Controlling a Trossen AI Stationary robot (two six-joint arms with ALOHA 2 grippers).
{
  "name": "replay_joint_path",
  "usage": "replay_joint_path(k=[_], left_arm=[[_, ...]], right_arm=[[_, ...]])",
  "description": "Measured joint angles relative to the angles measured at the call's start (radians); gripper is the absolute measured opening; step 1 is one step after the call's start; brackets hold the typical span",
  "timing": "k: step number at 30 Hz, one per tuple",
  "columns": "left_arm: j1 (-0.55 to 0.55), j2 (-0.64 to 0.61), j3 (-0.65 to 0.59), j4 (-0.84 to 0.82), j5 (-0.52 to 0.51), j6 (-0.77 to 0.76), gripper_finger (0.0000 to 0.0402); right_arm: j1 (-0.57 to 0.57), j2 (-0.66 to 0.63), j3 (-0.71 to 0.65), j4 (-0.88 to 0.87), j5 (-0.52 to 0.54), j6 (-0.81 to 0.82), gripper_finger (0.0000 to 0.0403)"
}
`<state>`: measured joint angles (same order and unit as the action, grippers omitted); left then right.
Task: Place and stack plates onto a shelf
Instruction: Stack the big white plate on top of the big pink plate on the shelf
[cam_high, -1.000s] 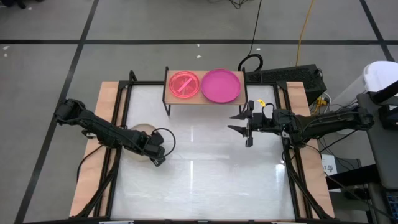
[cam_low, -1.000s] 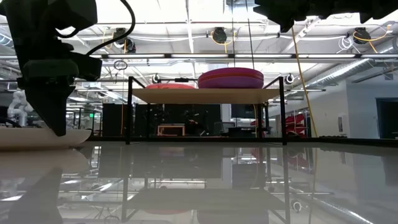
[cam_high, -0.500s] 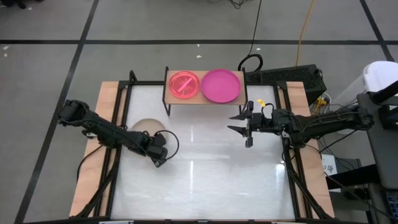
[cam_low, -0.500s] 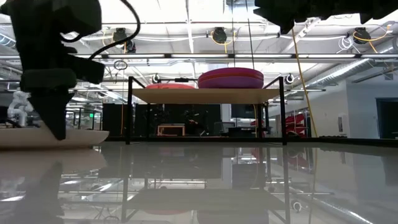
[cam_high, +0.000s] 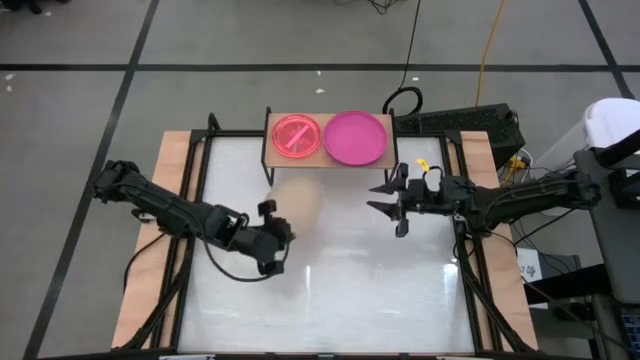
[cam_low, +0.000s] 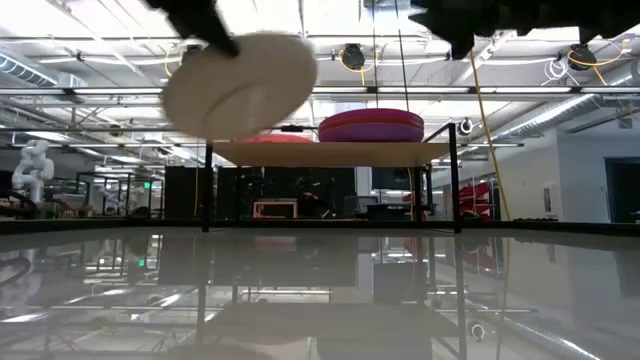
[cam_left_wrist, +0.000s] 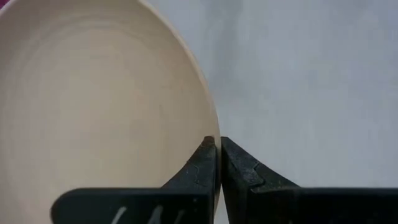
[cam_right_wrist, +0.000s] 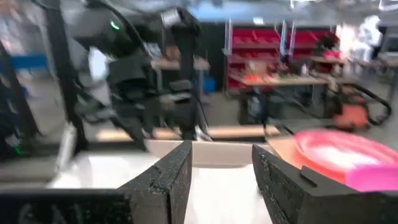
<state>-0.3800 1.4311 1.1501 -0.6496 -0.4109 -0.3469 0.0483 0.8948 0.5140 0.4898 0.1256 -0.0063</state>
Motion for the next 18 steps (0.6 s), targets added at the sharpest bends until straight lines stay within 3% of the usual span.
replay_joint_path(k=[4,10,14,18], left_arm=[[0.023,0.000,0.069,0.032,-0.116,0.180,0.0009],[0.137,0.000,0.090,0.241,-0.129,0.556,0.0009],[0.249,0.000,0.093,0.358,-0.057,0.736,0.0009],[0.367,0.000,0.093,0.342,0.049,0.714,0.0009]], right_arm=[[0.024,-0.001,-0.007,0.113,-0.071,0.019,0.0148],[0.095,-0.001,-0.007,0.211,-0.103,-0.067,0.0148],[0.126,-0.001,-0.008,0.247,-0.102,-0.128,0.0148],[0.161,-0.016,-0.008,0.267,-0.101,-0.218,0.0148]])
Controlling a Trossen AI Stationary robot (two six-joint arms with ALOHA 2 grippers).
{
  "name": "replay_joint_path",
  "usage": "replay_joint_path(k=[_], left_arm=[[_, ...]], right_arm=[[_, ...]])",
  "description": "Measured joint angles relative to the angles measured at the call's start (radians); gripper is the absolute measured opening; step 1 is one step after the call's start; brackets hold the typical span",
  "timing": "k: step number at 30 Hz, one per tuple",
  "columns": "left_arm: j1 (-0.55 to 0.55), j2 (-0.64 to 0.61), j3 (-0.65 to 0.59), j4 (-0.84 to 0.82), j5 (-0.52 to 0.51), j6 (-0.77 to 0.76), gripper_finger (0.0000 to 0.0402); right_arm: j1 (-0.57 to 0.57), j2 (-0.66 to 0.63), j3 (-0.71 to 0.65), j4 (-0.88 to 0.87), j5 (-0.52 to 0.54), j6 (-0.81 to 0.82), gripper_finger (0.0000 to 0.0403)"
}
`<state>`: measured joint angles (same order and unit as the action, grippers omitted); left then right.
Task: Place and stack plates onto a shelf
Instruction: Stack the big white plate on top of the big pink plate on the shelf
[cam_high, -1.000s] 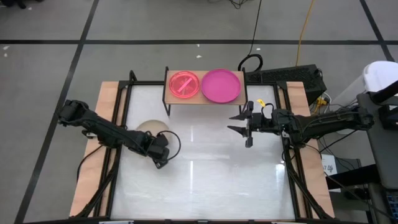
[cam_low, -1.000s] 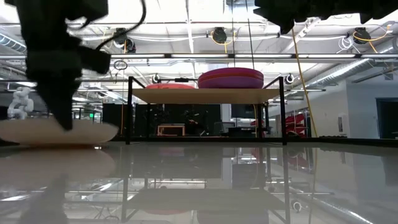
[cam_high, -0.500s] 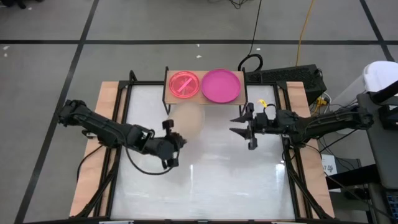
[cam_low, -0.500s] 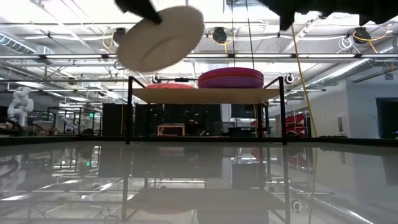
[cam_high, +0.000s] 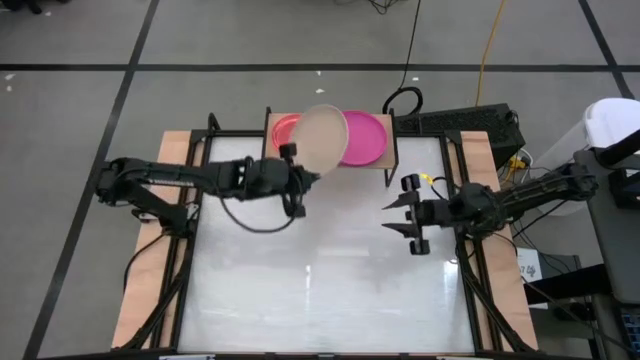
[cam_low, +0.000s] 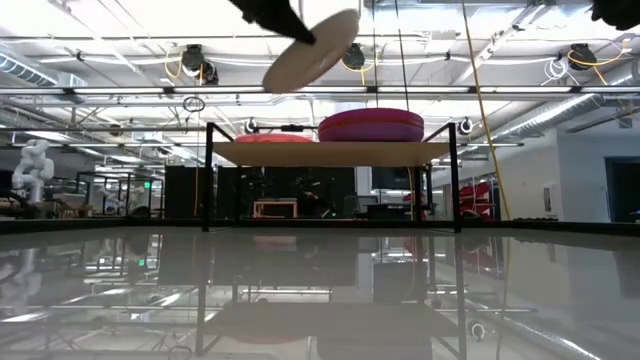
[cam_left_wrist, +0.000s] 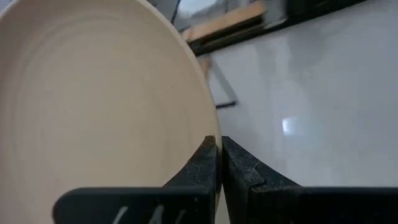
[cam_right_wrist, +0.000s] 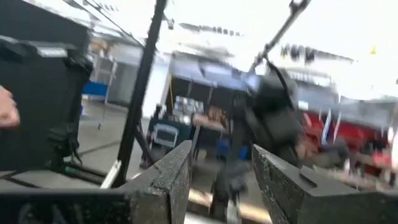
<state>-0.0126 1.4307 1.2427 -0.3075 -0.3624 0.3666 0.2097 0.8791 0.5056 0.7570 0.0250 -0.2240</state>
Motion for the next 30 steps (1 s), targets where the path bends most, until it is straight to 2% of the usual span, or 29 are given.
replay_joint_path(k=[5,8,13,21,26,30], left_arm=[[0.072,0.009,0.001,-0.014,0.053,0.008,0.0009],[0.094,0.034,0.045,-0.018,0.090,0.017,0.0009],[0.104,0.148,0.237,-0.142,0.094,0.055,0.0009],[0.134,0.413,0.573,-0.422,0.100,0.160,0.0009],[0.173,0.521,0.663,-0.461,0.116,0.182,0.0009],[0.200,0.557,0.676,-0.449,0.168,0.173,0.0010]], right_arm=[[0.036,-0.056,0.000,0.013,0.000,-0.082,0.0148],[0.043,-0.078,0.000,0.002,0.000,-0.084,0.0148],[0.043,-0.085,0.000,-0.007,0.004,-0.084,0.0148],[0.053,-0.087,-0.001,-0.043,0.032,-0.077,0.0148],[0.055,-0.092,-0.001,-0.061,0.030,-0.072,0.0148],[0.055,-0.094,-0.001,-0.071,0.031,-0.072,0.0148]])
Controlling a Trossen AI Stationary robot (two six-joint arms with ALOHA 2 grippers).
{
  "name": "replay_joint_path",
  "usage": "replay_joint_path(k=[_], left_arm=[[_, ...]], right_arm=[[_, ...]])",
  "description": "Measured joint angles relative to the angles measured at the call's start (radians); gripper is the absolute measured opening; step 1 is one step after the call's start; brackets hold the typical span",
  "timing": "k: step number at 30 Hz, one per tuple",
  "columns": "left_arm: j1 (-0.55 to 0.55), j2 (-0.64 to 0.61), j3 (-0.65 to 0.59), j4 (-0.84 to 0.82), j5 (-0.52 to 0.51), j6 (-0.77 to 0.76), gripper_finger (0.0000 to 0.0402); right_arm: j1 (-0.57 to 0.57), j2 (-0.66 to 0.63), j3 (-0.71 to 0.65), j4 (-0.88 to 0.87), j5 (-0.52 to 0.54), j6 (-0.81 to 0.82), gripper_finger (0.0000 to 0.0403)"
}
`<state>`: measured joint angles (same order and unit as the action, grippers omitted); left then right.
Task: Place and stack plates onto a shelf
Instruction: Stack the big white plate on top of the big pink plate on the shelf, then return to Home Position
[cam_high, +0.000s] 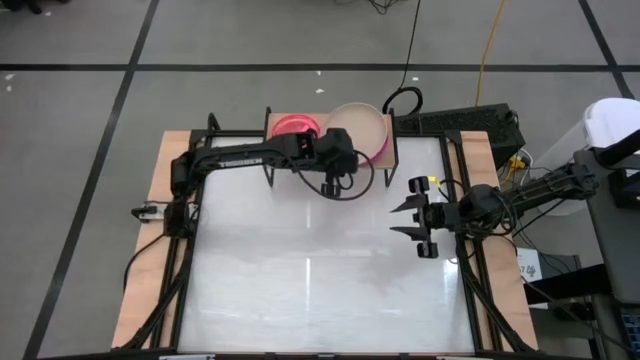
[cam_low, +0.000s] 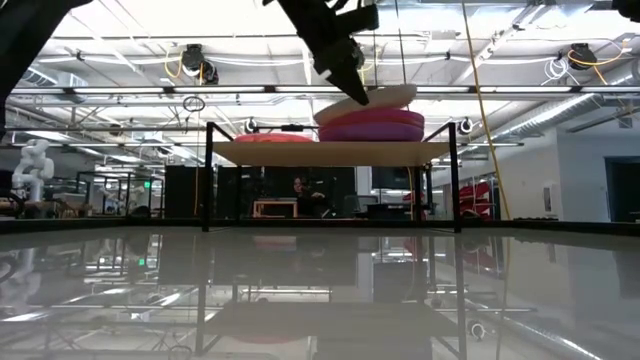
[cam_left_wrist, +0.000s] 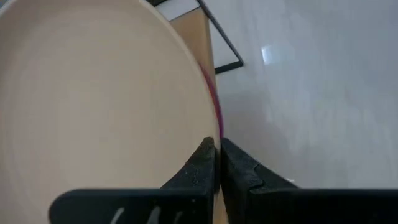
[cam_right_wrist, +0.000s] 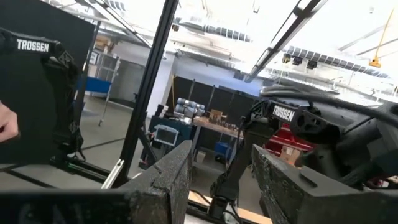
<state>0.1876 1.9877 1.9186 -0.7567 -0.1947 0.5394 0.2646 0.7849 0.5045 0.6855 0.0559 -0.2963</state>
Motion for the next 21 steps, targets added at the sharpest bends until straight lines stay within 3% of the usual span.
replay_joint_path(k=[12,21], left_arm=[[0.008,-0.005,0.000,0.057,0.011,-0.029,0.0081],[0.004,-0.016,0.000,0.053,-0.030,-0.074,0.0171]], right_arm=[[-0.001,-0.001,0.000,-0.010,0.004,-0.002,0.0148],[-0.001,-0.001,0.000,-0.018,0.004,-0.002,0.0148]])
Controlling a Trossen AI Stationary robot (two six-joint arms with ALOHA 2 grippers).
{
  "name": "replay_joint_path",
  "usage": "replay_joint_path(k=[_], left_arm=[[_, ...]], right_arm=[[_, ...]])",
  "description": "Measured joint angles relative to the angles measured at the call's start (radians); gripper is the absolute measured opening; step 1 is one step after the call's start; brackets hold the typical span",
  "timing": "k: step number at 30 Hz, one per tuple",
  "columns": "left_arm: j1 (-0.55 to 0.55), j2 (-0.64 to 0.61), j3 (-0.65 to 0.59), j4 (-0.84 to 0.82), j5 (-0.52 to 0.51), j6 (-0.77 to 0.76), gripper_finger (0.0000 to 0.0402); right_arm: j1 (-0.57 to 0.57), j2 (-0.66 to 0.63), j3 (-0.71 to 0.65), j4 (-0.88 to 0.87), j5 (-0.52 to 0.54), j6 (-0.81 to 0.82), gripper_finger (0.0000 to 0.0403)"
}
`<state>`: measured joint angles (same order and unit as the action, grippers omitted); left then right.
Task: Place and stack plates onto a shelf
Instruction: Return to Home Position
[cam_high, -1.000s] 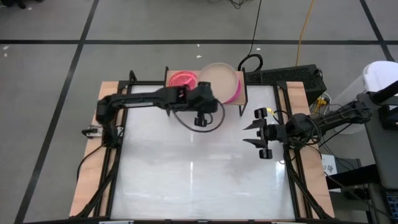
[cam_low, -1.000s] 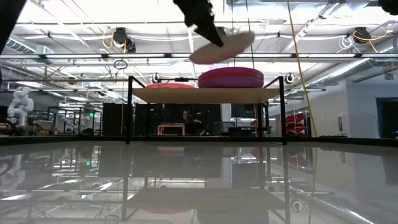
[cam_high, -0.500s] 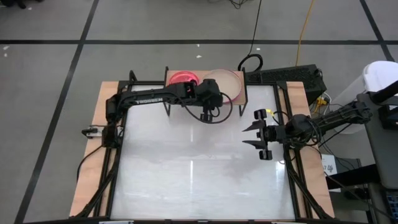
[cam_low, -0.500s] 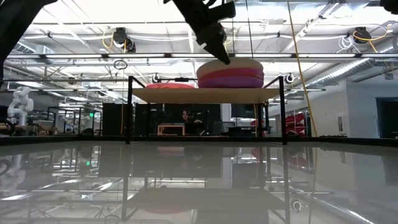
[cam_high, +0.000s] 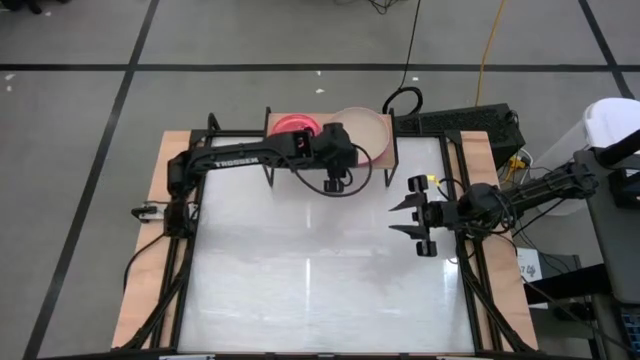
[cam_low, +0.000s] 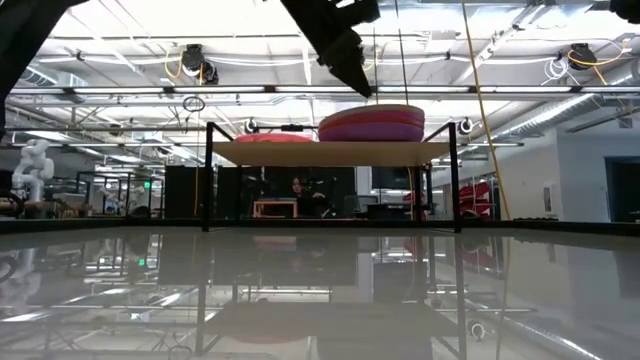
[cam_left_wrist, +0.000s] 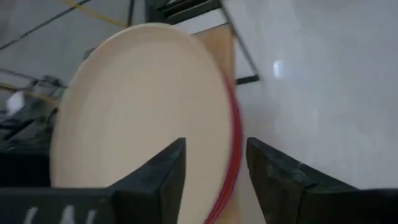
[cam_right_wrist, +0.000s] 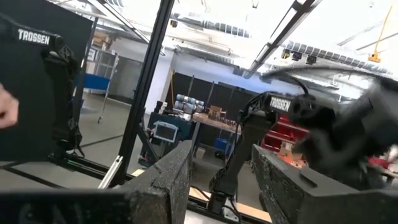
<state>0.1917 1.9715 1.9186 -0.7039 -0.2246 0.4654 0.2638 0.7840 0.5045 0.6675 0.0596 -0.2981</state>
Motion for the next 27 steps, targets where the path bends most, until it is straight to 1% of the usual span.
replay_joint_path(k=[2,4,6,8,10,11,15,18,19,22,24,27], left_arm=[[-0.005,-0.024,0.000,-0.007,-0.059,-0.005,0.0183],[-0.011,-0.065,0.000,-0.018,-0.095,-0.021,0.0187],[-0.019,-0.120,0.000,-0.030,-0.087,-0.048,0.0186],[-0.029,-0.187,0.000,-0.048,-0.049,-0.069,0.0177],[-0.041,-0.258,0.000,-0.072,-0.011,-0.086,0.0157],[-0.047,-0.294,0.000,-0.080,0.002,-0.095,0.0142],[-0.087,-0.433,-0.028,-0.112,0.006,-0.142,0.0070],[-0.133,-0.547,-0.103,-0.106,0.007,-0.170,0.0017],[-0.150,-0.586,-0.133,-0.102,0.007,-0.183,0.0009],[-0.203,-0.705,-0.254,-0.057,-0.025,-0.230,0.0006],[-0.244,-0.787,-0.354,0.003,-0.065,-0.247,0.0005],[-0.298,-0.914,-0.518,0.111,-0.085,-0.263,0.0005]], right_arm=[[0.000,-0.001,0.000,-0.007,0.001,0.000,0.0148],[0.000,-0.007,0.000,-0.025,0.040,0.003,0.0148],[0.000,-0.034,0.000,-0.070,0.101,0.042,0.0148],[0.000,-0.079,0.000,-0.137,0.165,0.080,0.0148],[0.000,-0.135,0.000,-0.209,0.203,0.113,0.0148],[0.000,-0.165,0.000,-0.248,0.204,0.133,0.0148],[0.000,-0.281,0.000,-0.386,0.203,0.209,0.0148],[-0.001,-0.351,0.000,-0.468,0.202,0.236,0.0148],[0.000,-0.366,0.001,-0.492,0.201,0.237,0.0148],[0.000,-0.398,0.001,-0.556,0.202,0.235,0.0148],[0.000,-0.405,0.001,-0.567,0.202,0.230,0.0148],[0.000,-0.404,0.001,-0.575,0.203,0.228,0.0148]])
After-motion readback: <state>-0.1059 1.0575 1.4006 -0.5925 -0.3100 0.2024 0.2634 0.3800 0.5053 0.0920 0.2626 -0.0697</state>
